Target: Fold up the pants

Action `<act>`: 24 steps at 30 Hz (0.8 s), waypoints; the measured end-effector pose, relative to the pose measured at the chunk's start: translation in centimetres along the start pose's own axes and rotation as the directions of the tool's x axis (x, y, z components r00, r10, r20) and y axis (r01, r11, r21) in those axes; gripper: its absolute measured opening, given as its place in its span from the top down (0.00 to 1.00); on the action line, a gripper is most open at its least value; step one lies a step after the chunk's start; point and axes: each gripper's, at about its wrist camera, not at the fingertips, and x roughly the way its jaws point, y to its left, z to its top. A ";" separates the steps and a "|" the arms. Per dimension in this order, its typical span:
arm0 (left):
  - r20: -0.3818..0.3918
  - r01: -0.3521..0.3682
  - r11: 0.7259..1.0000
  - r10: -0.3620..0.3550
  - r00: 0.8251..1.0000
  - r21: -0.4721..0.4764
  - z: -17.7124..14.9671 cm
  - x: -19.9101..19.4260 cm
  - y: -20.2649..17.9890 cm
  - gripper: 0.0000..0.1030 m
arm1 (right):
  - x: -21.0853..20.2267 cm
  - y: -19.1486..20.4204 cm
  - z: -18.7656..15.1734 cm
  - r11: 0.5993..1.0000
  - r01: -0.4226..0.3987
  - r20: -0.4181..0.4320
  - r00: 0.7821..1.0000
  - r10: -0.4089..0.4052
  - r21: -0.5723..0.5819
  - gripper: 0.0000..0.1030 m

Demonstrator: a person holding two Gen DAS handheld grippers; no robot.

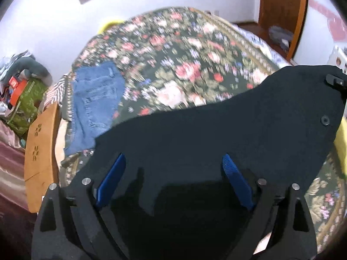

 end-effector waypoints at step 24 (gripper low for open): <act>0.205 -0.057 0.963 0.114 0.972 -0.265 -6.1 -11.8 12.0 0.09 | 8.6 23.4 -3.0 0.872 -0.340 -0.224 0.935 0.274 -0.352 0.94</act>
